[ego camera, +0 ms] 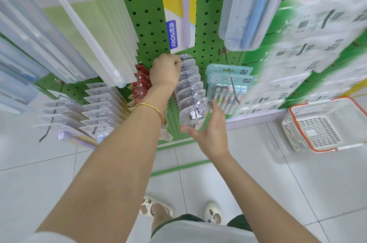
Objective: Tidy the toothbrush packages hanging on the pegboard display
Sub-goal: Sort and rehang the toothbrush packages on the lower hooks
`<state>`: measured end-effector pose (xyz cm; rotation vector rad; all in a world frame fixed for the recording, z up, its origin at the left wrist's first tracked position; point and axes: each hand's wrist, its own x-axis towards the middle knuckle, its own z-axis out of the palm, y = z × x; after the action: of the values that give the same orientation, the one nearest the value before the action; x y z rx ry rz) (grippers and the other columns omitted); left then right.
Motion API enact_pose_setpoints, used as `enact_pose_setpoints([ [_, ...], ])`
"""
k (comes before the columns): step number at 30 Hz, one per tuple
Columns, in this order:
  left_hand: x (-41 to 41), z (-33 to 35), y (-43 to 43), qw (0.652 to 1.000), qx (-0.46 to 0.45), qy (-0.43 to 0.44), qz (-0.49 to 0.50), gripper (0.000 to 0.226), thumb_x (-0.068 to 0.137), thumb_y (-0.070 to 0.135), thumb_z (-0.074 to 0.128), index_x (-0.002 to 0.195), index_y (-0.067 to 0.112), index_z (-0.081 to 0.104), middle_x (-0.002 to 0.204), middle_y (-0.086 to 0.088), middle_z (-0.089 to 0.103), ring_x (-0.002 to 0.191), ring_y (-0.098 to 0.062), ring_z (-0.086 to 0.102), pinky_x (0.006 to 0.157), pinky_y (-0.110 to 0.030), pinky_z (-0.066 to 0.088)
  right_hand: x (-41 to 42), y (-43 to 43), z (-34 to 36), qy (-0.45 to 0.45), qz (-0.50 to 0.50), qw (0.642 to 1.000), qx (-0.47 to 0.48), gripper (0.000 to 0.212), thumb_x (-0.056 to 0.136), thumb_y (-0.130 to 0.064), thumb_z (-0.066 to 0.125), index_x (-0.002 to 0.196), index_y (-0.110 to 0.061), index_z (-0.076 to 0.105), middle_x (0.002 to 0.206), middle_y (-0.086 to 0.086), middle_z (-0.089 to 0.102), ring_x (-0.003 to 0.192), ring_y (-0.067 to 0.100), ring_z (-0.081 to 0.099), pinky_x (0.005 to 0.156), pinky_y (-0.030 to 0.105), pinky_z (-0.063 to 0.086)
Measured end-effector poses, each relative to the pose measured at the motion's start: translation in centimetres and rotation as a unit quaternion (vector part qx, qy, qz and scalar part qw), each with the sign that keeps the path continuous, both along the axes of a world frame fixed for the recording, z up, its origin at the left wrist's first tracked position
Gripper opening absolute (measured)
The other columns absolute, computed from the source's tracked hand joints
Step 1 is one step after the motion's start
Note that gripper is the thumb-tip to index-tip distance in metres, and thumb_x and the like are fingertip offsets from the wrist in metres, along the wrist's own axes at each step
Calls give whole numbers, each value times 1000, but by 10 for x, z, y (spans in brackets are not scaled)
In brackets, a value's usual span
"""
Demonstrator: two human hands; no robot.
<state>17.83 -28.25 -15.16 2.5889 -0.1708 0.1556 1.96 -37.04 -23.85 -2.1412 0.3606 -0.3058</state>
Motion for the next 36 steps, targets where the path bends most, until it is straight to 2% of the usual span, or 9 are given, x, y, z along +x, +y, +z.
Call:
enact_pose_setpoints([
  [5,-2,-4,3,1000,-17,4,-8,13,93,19,56,96,15,68,102,-6,66,96,-28,59,76,-39,52,-1,0,8,4,17,1000,2,105,68,-33,84,147,-7,21,147,11,32,138,23,26,111,31,26],
  [8,-4,-4,4,1000,6,-10,4,13,94,17,52,94,15,65,98,-6,66,93,-29,58,66,-36,46,-2,1,12,2,16,1000,-1,105,67,-31,85,147,-5,22,145,13,34,136,25,28,110,33,29],
  [12,-10,-2,8,996,80,-41,9,15,95,12,47,97,11,62,100,-10,63,95,-30,55,61,-33,36,-1,2,15,10,11,1000,5,105,69,-30,84,148,-5,18,145,15,33,137,27,28,110,34,29],
  [17,-24,4,10,980,193,-46,27,22,91,-4,43,107,3,56,109,-17,59,104,-34,52,63,-36,36,-3,3,17,4,14,1000,1,101,72,-25,82,147,-3,18,143,16,34,136,26,28,106,23,23],
  [20,-35,9,10,970,235,-40,36,26,88,-8,44,110,1,54,111,-18,59,105,-34,53,64,-37,38,-5,6,17,7,19,1000,6,100,73,-23,81,148,-3,17,145,15,32,137,25,26,109,26,23],
  [22,-43,9,11,968,244,-36,47,25,88,-7,46,111,2,53,112,-17,59,104,-33,54,64,-37,38,-6,6,17,7,20,1000,9,101,74,-22,81,148,-2,15,145,16,31,138,26,26,112,30,24],
  [26,-61,7,16,963,259,-35,72,24,89,-4,46,111,3,53,112,-16,61,107,-32,53,64,-35,36,-9,4,18,9,24,1000,12,100,75,-21,80,148,-1,14,148,17,29,140,26,23,112,26,18],
  [28,-69,7,17,960,267,-35,79,23,90,-1,46,111,3,53,112,-16,61,108,-32,52,65,-35,35,-10,3,18,8,25,1000,12,100,75,-20,80,148,-2,14,149,16,27,141,25,21,114,29,19],
  [36,-98,5,19,969,204,-27,137,22,94,8,45,114,5,53,114,-14,61,111,-30,50,66,-36,39,-19,4,21,9,30,999,-7,99,76,-20,79,148,-1,14,147,18,30,138,28,25,113,35,25],
])
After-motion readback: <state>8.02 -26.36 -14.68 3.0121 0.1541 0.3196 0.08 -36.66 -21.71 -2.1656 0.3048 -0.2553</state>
